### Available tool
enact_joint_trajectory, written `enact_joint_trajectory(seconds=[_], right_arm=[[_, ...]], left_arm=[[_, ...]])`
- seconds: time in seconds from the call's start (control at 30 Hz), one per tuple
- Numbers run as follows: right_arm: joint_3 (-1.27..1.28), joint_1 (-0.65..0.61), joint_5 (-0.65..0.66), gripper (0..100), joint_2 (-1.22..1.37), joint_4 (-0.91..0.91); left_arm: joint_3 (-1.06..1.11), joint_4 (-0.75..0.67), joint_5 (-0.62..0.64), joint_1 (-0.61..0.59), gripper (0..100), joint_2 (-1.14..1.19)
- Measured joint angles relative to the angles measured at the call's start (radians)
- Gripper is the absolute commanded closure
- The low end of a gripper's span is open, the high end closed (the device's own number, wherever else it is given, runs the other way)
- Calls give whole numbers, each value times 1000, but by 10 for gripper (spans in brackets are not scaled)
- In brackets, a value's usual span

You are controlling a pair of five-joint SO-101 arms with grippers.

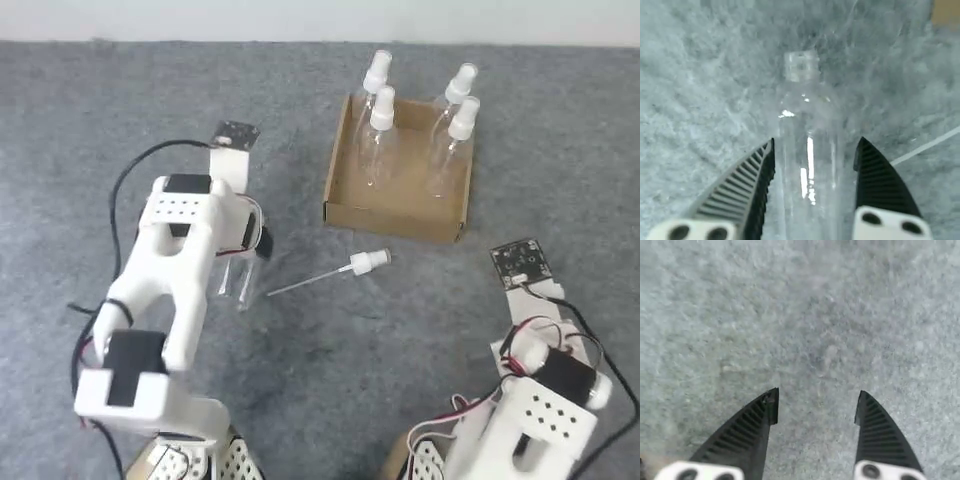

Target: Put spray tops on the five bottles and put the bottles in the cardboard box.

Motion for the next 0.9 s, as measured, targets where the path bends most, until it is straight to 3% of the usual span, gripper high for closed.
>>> enact_joint_trajectory(seconds=[0.27,0.53,0.9], right_arm=[[0,54,35,799,0,6],[0,55,37,797,0,6],[40,55,40,797,0,6]], left_arm=[[-2,0,-11,-66,814,69],[-5,-25,-60,-60,944,87],[11,14,-61,-35,949,-63]])
